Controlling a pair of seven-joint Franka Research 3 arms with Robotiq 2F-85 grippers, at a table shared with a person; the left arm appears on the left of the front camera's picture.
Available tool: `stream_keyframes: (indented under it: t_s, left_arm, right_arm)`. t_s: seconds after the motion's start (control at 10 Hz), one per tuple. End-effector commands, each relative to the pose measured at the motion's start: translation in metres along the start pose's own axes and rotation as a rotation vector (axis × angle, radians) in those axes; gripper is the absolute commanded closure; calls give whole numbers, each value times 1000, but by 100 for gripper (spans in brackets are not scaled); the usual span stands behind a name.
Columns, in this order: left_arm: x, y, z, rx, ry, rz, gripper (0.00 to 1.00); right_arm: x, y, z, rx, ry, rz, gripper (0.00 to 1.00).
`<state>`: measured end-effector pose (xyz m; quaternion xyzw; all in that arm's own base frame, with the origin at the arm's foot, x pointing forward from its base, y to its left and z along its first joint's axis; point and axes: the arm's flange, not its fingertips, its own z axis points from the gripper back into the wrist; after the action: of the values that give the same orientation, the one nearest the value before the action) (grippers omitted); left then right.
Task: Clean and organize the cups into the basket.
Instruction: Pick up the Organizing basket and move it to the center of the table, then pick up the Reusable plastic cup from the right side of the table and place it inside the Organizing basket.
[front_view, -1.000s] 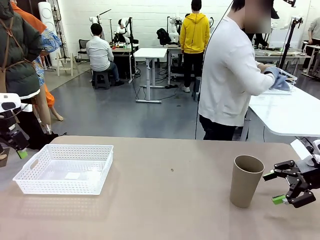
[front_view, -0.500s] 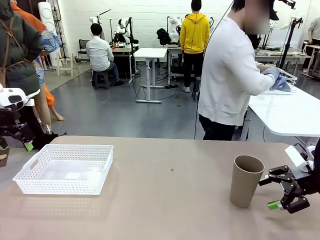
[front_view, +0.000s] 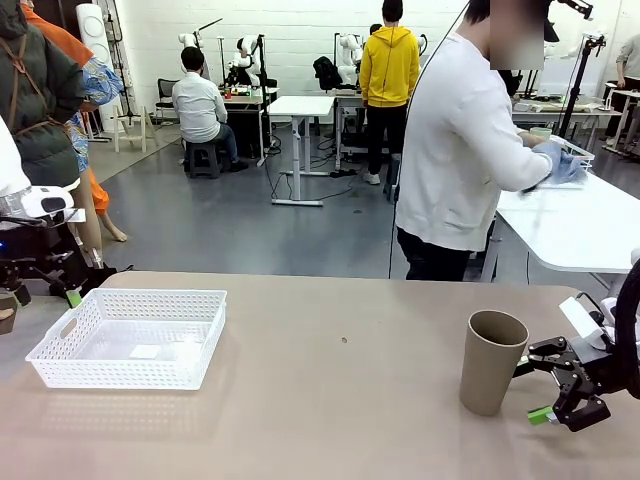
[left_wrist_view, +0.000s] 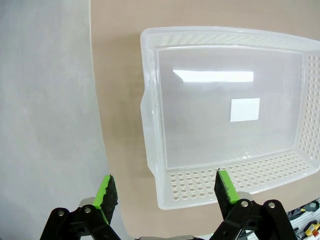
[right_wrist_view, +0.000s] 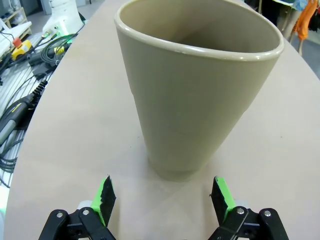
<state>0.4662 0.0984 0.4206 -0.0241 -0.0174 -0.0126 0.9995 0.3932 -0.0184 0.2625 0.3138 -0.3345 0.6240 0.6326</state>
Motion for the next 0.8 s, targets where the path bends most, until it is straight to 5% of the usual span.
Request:
stream_keyframes:
  t_s: [0.0, 0.7]
  left_arm:
    - [7, -7, 5, -2, 21, 23, 0]
    - [-4, -14, -3, 21, 10, -34, 0]
  right_arm:
    - [-3, -5, -4, -5, -36, 20, 0]
    - [4, -21, -6, -76, -146, 38, 0]
